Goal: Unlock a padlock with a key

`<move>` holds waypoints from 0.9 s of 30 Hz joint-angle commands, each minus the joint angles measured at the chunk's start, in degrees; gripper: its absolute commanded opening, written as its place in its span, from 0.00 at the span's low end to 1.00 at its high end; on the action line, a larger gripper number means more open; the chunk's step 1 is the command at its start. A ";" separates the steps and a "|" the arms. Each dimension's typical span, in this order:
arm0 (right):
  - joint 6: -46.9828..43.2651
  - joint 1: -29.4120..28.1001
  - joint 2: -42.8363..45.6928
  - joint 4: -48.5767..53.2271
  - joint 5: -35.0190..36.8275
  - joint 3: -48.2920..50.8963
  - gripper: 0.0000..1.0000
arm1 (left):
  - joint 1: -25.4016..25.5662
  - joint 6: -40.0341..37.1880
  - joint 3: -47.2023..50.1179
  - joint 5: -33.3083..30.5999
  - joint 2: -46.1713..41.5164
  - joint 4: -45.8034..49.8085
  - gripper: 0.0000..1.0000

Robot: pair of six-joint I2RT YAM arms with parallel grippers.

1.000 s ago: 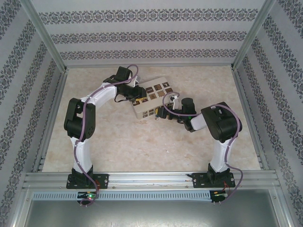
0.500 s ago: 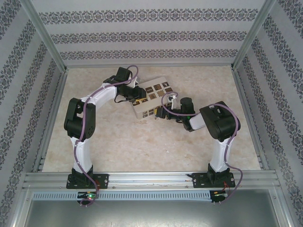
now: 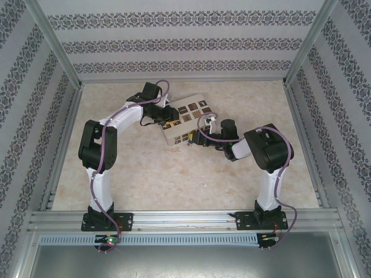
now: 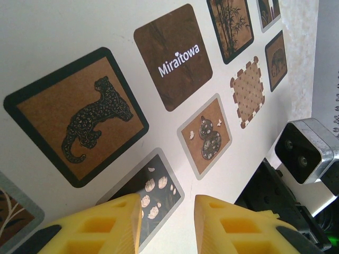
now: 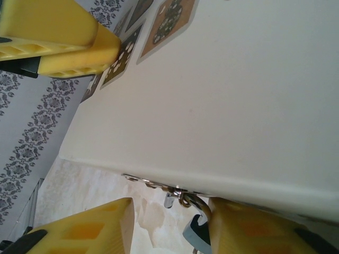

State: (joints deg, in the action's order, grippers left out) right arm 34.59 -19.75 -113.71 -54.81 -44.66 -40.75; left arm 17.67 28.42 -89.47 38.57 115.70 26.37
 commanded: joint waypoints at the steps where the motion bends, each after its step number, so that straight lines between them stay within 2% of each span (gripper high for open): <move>1: -0.39 -0.56 -0.43 -2.95 -2.45 0.19 0.38 | 0.63 -1.64 1.50 -0.87 1.20 0.52 0.31; 10: -0.82 -0.47 -0.39 -2.48 -1.54 0.76 0.28 | 0.68 -2.17 1.58 -1.50 1.02 1.05 0.31; 21: -0.86 -0.20 -0.06 -2.74 -0.96 1.73 0.07 | 0.61 -2.33 1.72 -1.78 0.76 1.18 0.31; 27: 0.48 -0.13 0.58 -4.45 1.07 2.90 0.03 | 0.68 -2.48 2.75 -1.96 0.17 1.07 0.31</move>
State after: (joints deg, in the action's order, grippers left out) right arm 34.30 -19.38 -113.80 -56.40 -42.65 -39.22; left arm 17.63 27.35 -89.19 37.71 115.63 26.13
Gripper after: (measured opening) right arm 0.061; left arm 0.311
